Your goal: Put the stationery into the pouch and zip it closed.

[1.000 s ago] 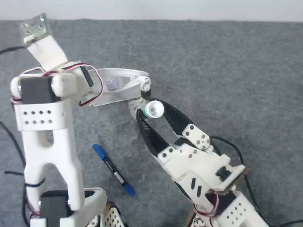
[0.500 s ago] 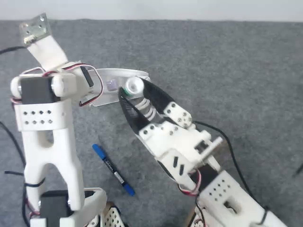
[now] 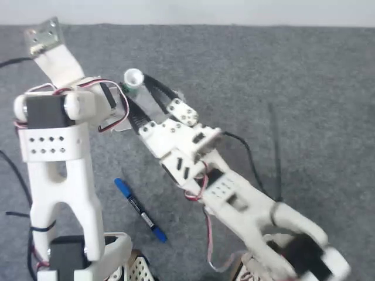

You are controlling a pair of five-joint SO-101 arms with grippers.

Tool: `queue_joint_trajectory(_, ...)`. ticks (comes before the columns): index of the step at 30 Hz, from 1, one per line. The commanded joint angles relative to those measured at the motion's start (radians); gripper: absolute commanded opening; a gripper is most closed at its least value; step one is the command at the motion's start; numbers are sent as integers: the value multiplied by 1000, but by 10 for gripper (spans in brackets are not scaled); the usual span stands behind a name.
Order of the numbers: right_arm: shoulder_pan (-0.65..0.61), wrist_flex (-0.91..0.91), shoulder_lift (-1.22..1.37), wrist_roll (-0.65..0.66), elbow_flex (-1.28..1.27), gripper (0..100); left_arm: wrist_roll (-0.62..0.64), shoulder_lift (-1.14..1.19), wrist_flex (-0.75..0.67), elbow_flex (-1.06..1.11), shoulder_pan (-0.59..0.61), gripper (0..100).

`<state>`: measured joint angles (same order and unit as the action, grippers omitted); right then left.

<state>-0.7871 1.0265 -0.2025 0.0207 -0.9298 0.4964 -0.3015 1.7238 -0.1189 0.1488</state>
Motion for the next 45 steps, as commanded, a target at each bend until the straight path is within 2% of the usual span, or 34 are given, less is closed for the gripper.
queue_joint_trajectory(1, 7, 101, 229, 15, 23, 6, -12, 6, 29, 2, 0, 10)
queue_joint_trajectory(10, 7, 101, 275, 17, 11, 6, -12, 8, 28, 2, 75, 10)
queue_joint_trajectory(21, 8, 101, 274, 17, -8, 11, -12, 8, 28, 2, 80, 10)
queue_joint_trajectory(23, 8, 101, 274, 17, -12, 45, -12, 8, 28, 2, 80, 10)
queue_joint_trajectory(28, 2, 101, 274, 17, -38, 204, -12, 8, 28, 4, 80, 10)
queue_joint_trajectory(41, 4, 102, 272, 17, -44, 205, -12, 8, 28, 4, 80, 10)
queue_joint_trajectory(45, 7, 99, 179, 14, -97, 205, -12, 8, 28, 4, 80, 10)
